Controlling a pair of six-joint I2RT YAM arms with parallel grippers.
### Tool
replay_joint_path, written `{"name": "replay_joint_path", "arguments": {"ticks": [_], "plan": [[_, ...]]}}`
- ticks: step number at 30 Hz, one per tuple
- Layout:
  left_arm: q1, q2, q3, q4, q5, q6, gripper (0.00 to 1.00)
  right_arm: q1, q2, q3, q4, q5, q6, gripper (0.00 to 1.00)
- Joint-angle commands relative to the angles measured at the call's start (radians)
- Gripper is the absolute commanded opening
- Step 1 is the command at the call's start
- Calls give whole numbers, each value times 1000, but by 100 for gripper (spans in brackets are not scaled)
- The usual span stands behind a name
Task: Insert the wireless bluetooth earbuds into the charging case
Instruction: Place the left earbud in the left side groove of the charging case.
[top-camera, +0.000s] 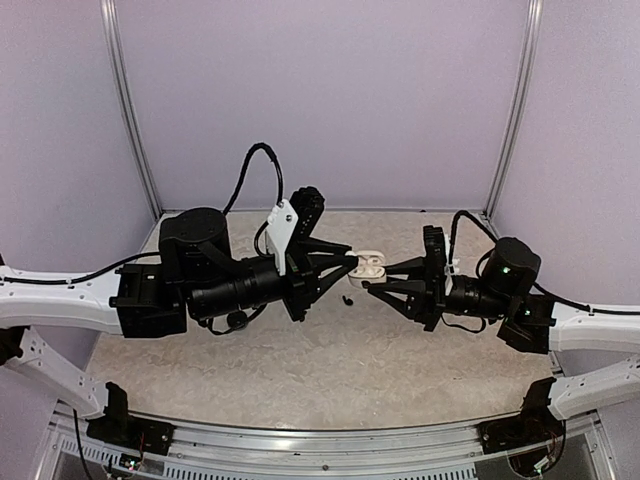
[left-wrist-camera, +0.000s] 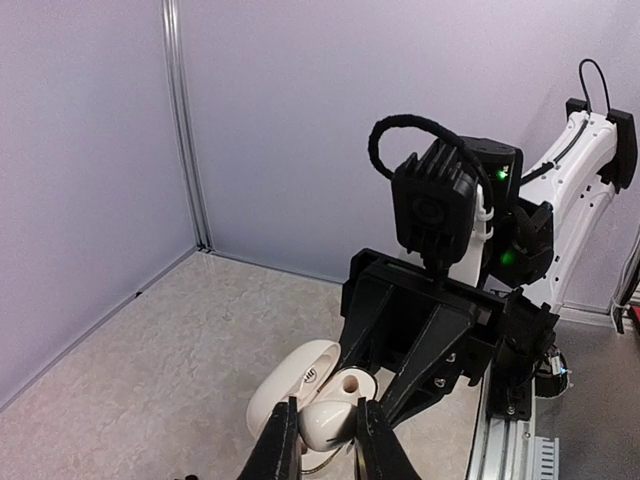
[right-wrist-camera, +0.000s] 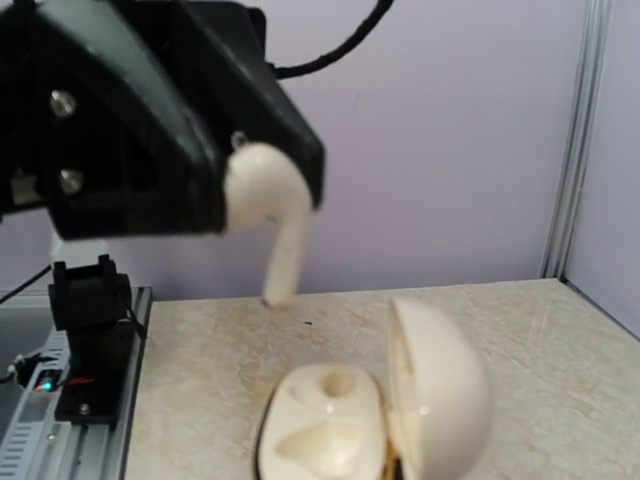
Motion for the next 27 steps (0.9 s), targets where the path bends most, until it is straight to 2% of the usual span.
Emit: {"name": "replay_joint_path", "arguments": {"ticks": [1, 27], "plan": [[-8, 18, 38, 9, -22, 31, 10, 15, 5, 39, 42, -14, 41, 0], [-9, 51, 48, -61, -109, 66, 10, 15, -10, 35, 55, -10, 57, 0]]}}
